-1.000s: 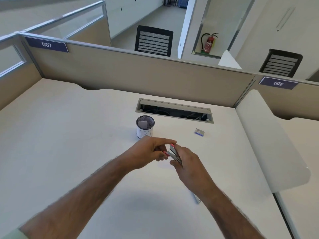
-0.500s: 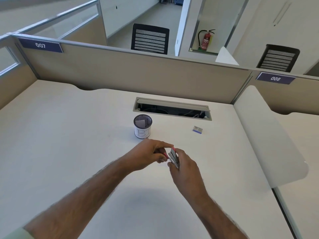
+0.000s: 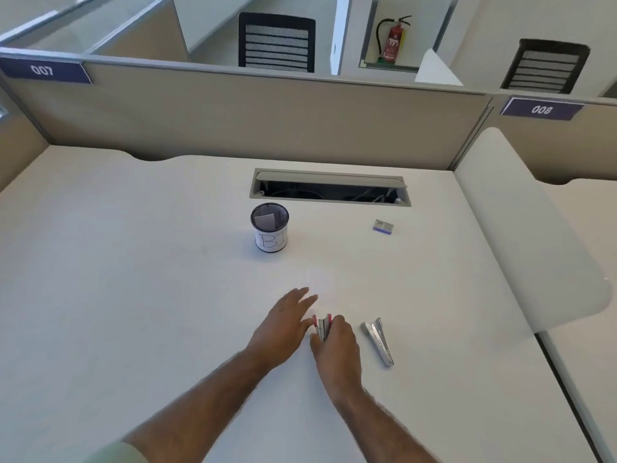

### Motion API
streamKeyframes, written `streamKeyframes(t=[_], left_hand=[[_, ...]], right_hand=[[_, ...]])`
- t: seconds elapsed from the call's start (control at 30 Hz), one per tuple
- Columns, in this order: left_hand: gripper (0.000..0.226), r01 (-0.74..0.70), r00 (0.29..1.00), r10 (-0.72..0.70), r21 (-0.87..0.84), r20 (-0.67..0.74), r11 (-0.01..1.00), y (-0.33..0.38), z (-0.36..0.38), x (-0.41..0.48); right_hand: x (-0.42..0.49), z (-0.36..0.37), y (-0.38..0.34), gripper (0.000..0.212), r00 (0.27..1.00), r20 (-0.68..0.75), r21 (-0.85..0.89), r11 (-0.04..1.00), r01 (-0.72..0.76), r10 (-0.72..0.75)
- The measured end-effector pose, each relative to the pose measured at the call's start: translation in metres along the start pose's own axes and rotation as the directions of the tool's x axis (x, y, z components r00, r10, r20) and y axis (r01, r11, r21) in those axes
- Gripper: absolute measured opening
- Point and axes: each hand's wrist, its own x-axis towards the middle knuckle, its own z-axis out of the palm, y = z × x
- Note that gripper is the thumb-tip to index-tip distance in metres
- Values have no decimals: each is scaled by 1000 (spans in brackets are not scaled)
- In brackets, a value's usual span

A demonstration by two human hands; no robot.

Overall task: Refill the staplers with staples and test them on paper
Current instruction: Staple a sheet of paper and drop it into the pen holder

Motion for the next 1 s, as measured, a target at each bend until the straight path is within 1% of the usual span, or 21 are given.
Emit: streamKeyframes(t=[0.07, 0.13, 0.23, 0.3, 0.4, 0.47, 0.53, 0.6, 0.63, 0.67, 0.73, 0.83, 0.9, 1.0], left_hand=[[60, 35, 999, -35, 112, -2, 993, -11, 7, 2], [61, 62, 998, -61, 201, -12, 978, -20, 10, 4], [62, 72, 997, -67, 272, -28, 960, -33, 15, 8], [62, 53, 998, -46, 291, -33, 955, -39, 15, 12], [59, -13, 1000, 20, 353, -17, 936, -44, 14, 18], [58, -44, 999, 48, 376, -2, 925, -47, 14, 21], [56, -52, 998, 60, 382, -10, 923, -49, 15, 22], [56, -51, 998, 64, 389, -19, 920, -50, 17, 23], [56, -49, 998, 63, 389, -23, 920, -51, 17, 22], [56, -48, 998, 63, 387, -26, 921, -51, 18, 23], [56, -51, 997, 66, 390, -26, 919, -52, 19, 23], [57, -56, 997, 73, 391, -27, 919, -54, 20, 24], [58, -56, 997, 73, 396, -29, 916, -55, 21, 24], [60, -54, 997, 72, 396, -32, 917, -55, 22, 25]], right_hand=[[1, 8, 3, 31, 1000, 19, -29, 999, -24, 25], [2, 14, 3, 33, 999, 18, -38, 998, -47, 47], [4, 22, 6, 34, 997, 10, -22, 997, -73, 74], [5, 25, 9, 37, 998, 11, -43, 997, -62, 63], [5, 26, 10, 46, 998, 31, -83, 995, -50, 53], [4, 23, 11, 53, 999, 9, -101, 994, -50, 51], [8, 15, 12, 53, 996, -82, -80, 997, 17, -24], [23, 3, 14, 42, 974, -157, -41, 986, 162, -166], [35, -3, 16, 36, 955, -168, -53, 970, 238, -244], [49, -10, 17, 33, 939, -154, -88, 951, 296, -307], [79, -20, 17, 39, 928, -50, -189, 916, 355, -370], [114, -24, 16, 56, 922, 136, -307, 870, 386, -361], [128, -23, 15, 62, 902, 212, -372, 822, 431, -377], [137, -21, 14, 65, 880, 301, -399, 789, 467, -368]])
